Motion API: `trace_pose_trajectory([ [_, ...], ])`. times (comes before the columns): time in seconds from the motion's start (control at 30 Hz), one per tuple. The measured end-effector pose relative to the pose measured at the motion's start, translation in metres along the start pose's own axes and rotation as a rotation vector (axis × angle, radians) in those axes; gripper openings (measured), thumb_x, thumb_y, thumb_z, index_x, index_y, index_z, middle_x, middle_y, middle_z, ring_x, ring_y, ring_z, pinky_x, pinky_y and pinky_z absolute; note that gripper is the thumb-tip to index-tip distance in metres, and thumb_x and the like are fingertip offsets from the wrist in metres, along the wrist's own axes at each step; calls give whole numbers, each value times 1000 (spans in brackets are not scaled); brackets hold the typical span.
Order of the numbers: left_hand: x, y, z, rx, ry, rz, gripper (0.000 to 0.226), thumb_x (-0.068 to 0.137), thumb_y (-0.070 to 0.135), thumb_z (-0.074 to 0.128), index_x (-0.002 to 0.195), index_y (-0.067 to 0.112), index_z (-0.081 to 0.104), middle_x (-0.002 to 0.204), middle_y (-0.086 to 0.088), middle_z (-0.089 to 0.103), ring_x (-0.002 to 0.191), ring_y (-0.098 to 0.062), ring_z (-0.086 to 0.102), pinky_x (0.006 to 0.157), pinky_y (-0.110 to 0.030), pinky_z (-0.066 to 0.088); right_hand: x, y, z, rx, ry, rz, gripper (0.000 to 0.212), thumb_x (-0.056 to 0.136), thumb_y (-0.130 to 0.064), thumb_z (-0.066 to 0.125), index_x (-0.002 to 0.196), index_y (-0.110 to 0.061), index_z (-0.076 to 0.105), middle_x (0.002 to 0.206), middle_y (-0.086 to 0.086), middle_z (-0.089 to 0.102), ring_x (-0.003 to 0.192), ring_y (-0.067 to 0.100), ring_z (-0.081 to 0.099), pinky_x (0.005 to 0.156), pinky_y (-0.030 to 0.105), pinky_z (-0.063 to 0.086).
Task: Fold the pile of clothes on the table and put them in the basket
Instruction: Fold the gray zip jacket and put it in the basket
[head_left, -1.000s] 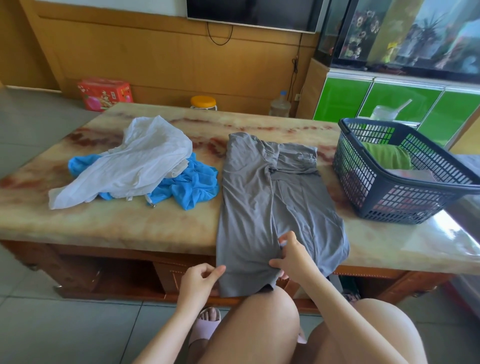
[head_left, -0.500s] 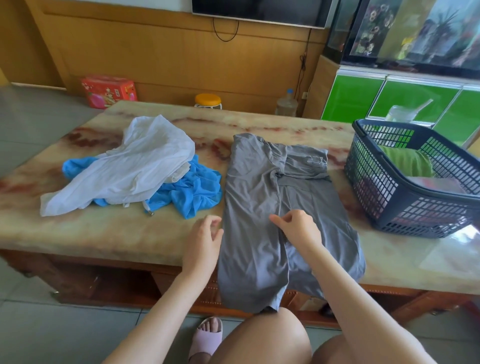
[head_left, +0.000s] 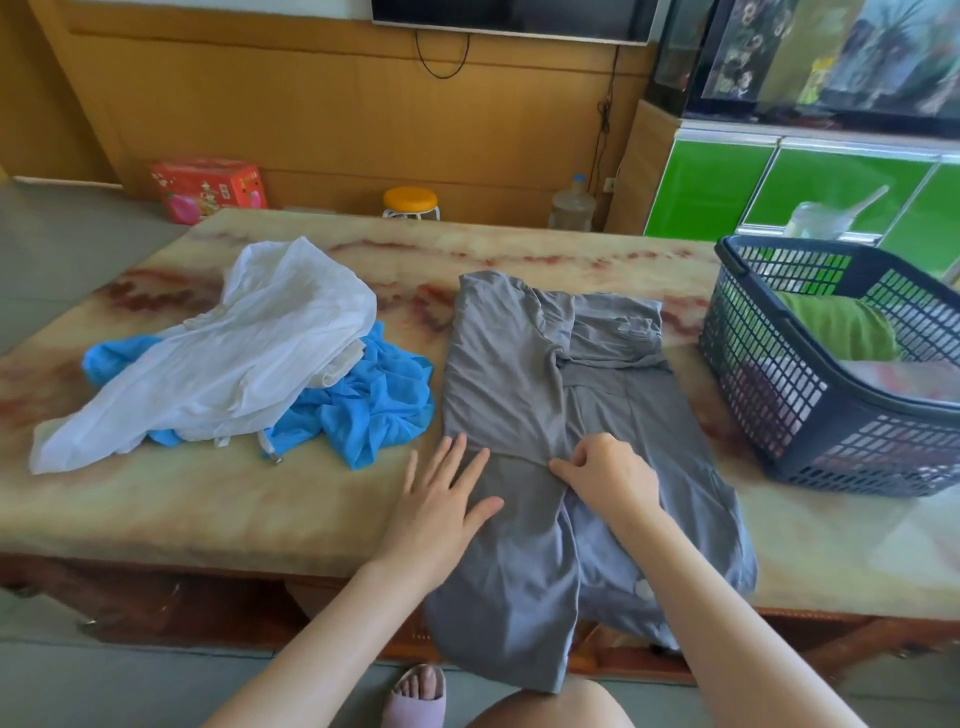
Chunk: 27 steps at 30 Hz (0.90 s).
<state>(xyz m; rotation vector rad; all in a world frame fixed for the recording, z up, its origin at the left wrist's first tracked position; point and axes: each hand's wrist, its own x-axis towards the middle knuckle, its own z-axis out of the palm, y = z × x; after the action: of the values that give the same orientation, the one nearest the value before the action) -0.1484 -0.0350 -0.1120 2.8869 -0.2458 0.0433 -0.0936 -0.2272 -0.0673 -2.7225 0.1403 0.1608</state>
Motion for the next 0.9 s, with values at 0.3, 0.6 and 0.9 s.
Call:
trace_pose_trajectory([
  [0.3, 17, 27, 6, 50, -90, 124, 83, 73, 67, -13, 149, 34, -4, 158, -1, -15, 143, -12, -20, 117, -41, -11, 21, -15, 5, 79, 22, 3, 22, 88, -30, 62, 103, -14, 56, 110, 5, 61, 102, 27, 58, 73, 30, 39],
  [0.6, 26, 33, 17, 77, -12, 149, 78, 78, 61, -10, 150, 33, 4, 159, 3, -7, 145, -14, -11, 117, -39, -9, 21, -7, 7, 104, -8, -67, 15, 89, -26, 58, 99, -14, 55, 102, 3, 61, 96, 25, 58, 75, 32, 44],
  [0.9, 34, 42, 2, -82, 32, 195, 47, 102, 20, 32, 147, 30, 25, 158, 0, 8, 146, -15, 5, 116, -36, 6, -36, 13, -18, 46, -267, -25, 43, 80, -51, 66, 70, -9, 69, 56, 2, 68, 45, 11, 60, 68, 31, 57],
])
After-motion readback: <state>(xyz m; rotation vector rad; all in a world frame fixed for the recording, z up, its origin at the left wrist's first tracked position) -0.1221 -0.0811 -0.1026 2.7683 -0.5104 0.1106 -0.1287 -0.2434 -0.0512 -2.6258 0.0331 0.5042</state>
